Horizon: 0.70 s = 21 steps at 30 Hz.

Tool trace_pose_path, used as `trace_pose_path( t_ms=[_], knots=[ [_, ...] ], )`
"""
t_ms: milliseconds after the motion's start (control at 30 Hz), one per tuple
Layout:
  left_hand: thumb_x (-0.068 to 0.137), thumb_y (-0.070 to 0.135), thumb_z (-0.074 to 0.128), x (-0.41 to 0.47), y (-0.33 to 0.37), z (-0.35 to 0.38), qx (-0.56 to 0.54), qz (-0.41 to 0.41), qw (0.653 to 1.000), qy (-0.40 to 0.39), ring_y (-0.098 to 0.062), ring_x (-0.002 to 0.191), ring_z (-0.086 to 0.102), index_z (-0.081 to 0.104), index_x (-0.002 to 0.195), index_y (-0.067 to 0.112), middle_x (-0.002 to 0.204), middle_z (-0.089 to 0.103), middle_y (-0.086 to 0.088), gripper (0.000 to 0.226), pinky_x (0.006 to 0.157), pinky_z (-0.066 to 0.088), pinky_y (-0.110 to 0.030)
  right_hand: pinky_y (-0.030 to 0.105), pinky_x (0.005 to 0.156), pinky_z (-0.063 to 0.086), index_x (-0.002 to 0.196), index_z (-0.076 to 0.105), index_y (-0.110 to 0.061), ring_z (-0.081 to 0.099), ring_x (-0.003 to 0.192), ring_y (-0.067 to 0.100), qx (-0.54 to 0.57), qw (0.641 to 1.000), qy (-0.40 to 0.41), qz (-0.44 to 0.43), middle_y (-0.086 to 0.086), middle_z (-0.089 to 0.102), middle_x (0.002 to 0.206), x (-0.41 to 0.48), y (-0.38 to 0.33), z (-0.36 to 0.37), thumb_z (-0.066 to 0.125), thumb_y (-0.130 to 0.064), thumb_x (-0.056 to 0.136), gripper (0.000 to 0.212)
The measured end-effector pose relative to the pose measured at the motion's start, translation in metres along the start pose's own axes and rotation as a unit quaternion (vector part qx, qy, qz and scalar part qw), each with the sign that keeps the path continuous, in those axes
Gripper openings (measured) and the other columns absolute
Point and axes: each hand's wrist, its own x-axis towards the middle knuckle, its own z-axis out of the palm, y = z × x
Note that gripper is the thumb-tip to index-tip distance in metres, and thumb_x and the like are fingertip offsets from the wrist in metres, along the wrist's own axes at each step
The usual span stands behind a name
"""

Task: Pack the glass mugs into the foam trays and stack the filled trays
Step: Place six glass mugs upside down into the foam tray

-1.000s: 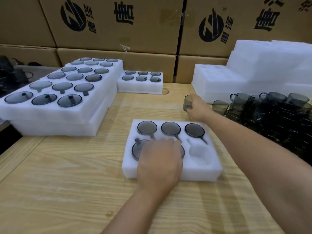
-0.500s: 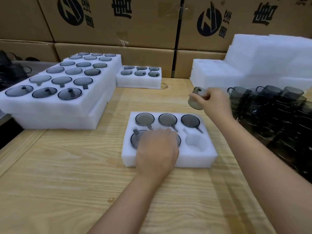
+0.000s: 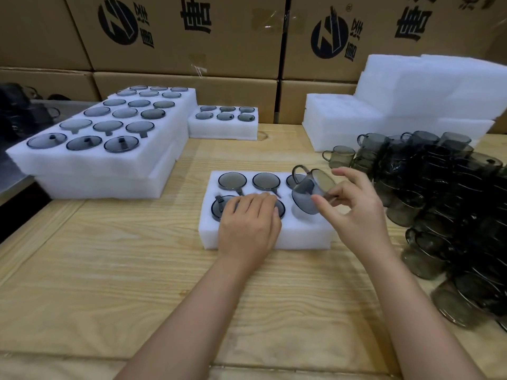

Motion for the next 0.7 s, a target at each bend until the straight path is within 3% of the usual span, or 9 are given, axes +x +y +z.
trace_pose_path(
  t_ms=[67, 200, 267, 400, 500, 600, 700],
  knots=[
    [0.088, 0.020, 0.045, 0.000, 0.000, 0.000, 0.001, -0.002, 1.000, -0.001, -0.023, 0.078, 0.065, 0.069, 0.092, 0.009, 0.084, 0.069, -0.001, 0.027, 0.072, 0.047, -0.034, 0.015, 0.072, 0.046, 0.069, 0.059, -0.010, 0.060, 0.101, 0.016, -0.028, 0.999, -0.021, 0.015, -0.002, 0.056, 0.116, -0.001, -0.001, 0.002, 0.075, -0.015, 0.076, 0.018],
    [0.088, 0.020, 0.045, 0.000, 0.000, 0.000, 0.004, -0.002, 1.000, -0.005, -0.023, 0.078, 0.065, 0.069, 0.092, 0.009, 0.083, 0.068, -0.002, 0.028, 0.071, 0.047, -0.034, 0.023, 0.072, 0.040, 0.069, 0.059, -0.006, 0.058, 0.084, 0.020, -0.110, 0.994, -0.005, 0.003, 0.001, 0.062, 0.092, -0.006, -0.007, 0.007, 0.079, -0.022, 0.072, 0.026],
    [0.089, 0.021, 0.044, 0.000, 0.000, 0.001, 0.006, -0.003, 1.000, -0.005, -0.023, 0.077, 0.064, 0.069, 0.093, 0.009, 0.082, 0.068, -0.001, 0.028, 0.071, 0.046, -0.034, 0.021, 0.068, 0.032, 0.080, 0.058, -0.009, 0.055, 0.081, 0.019, -0.122, 0.993, 0.009, 0.007, -0.001, 0.058, 0.086, -0.007, -0.011, 0.009, 0.081, -0.025, 0.069, 0.030],
    [0.090, 0.021, 0.043, 0.000, 0.000, 0.002, 0.009, -0.005, 1.000, -0.005, -0.024, 0.077, 0.065, 0.069, 0.094, 0.008, 0.082, 0.068, -0.002, 0.030, 0.071, 0.047, -0.034, 0.013, 0.074, 0.031, 0.121, 0.055, -0.009, 0.054, 0.090, 0.014, -0.101, 0.994, -0.028, 0.040, -0.001, 0.056, 0.105, -0.008, -0.015, 0.012, 0.080, -0.027, 0.070, 0.060],
    [0.090, 0.021, 0.043, 0.000, 0.000, 0.003, 0.001, -0.005, 1.000, -0.011, -0.024, 0.079, 0.065, 0.069, 0.096, 0.007, 0.084, 0.069, -0.003, 0.030, 0.072, 0.048, -0.034, 0.009, 0.077, 0.030, 0.123, 0.056, -0.006, 0.056, 0.097, 0.016, -0.118, 0.991, -0.064, 0.024, 0.000, 0.059, 0.112, -0.006, -0.014, 0.013, 0.078, -0.024, 0.074, 0.056],
    [0.090, 0.021, 0.044, -0.001, -0.001, 0.003, -0.002, -0.007, 1.000, -0.024, -0.024, 0.079, 0.065, 0.069, 0.097, 0.007, 0.084, 0.069, -0.003, 0.030, 0.072, 0.048, -0.035, -0.001, 0.074, 0.028, 0.120, 0.059, -0.010, 0.049, 0.087, 0.006, -0.101, 0.991, -0.075, 0.043, -0.014, 0.052, 0.098, -0.004, -0.012, 0.011, 0.076, -0.024, 0.075, 0.050],
    [0.090, 0.021, 0.044, 0.000, 0.001, 0.000, -0.002, -0.016, 0.999, -0.047, -0.024, 0.079, 0.066, 0.070, 0.097, 0.007, 0.085, 0.069, -0.003, 0.030, 0.073, 0.049, -0.035, -0.007, 0.074, 0.025, 0.122, 0.058, -0.011, 0.047, 0.089, 0.003, -0.088, 0.991, -0.088, 0.053, -0.017, 0.050, 0.099, -0.003, -0.010, 0.010, 0.075, -0.024, 0.076, 0.051]
  ],
)
